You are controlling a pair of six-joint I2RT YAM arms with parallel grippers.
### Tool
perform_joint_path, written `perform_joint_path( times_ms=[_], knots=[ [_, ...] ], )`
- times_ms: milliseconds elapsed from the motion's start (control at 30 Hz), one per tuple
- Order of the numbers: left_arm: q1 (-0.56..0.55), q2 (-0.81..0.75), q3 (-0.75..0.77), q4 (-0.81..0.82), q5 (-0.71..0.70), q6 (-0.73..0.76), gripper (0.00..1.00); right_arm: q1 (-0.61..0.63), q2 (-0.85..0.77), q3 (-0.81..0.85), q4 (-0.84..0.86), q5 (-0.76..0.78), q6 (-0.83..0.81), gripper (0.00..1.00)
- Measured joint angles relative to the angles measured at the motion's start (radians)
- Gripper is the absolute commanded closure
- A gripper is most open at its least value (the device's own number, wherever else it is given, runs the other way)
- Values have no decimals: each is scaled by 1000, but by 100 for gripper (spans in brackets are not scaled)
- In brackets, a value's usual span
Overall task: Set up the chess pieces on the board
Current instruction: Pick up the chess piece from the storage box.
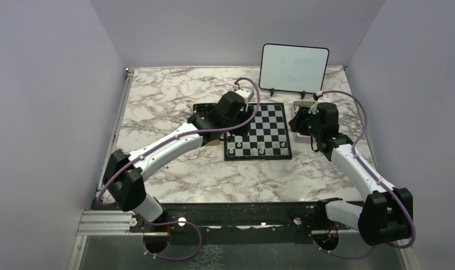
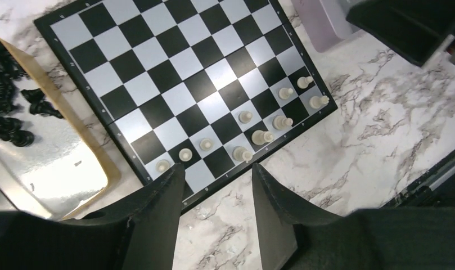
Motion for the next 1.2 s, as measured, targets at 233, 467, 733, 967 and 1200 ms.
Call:
perform_joint_path(
  times_ms=[233,467,733,967,1200],
  knots=[
    [64,-236,-179,32,28,43,41,-37,173,118,28,97,-54,56],
    [124,-429,-347,54,62,117,23,-157,378,199,86,105,9,58],
    [157,-505,-502,103,127,210,2,-203,571,278,151,41,94,61],
    [166,-498,-512,109,137,251,1,-206,665,358,180,-47,112,61],
    [177,-497,-512,109,136,265,1,-208,713,393,179,-95,89,61]
  ],
)
